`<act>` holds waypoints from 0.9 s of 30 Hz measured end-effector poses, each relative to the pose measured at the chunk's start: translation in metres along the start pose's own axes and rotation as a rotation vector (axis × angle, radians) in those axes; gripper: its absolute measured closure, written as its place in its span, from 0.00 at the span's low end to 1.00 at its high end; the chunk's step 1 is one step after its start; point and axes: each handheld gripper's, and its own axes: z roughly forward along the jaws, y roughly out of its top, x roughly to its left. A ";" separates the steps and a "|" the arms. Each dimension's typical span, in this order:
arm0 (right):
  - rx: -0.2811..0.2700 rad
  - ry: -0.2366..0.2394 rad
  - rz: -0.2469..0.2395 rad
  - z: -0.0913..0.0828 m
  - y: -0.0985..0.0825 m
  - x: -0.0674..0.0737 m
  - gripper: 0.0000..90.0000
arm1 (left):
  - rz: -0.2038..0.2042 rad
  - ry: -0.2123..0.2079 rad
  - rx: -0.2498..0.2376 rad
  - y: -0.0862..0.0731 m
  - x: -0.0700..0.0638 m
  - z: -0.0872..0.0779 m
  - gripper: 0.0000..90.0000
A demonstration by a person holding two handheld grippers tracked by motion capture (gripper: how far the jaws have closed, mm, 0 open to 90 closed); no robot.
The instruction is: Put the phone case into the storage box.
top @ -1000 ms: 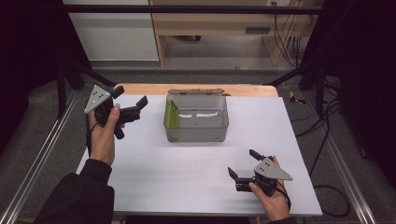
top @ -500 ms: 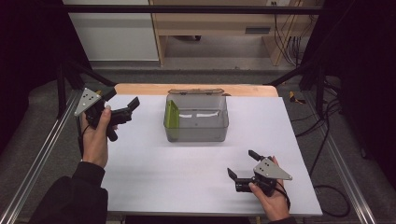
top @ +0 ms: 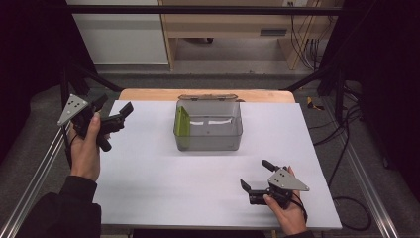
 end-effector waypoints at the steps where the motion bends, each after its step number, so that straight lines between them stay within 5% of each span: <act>1: -0.001 0.000 0.002 0.000 0.000 0.000 0.03 | 0.004 0.000 0.000 0.001 0.000 -0.002 0.01; 27: 0.003 -0.002 0.002 -0.001 0.000 0.000 0.03 | 0.083 -0.010 0.006 -0.007 -0.007 -0.036 0.01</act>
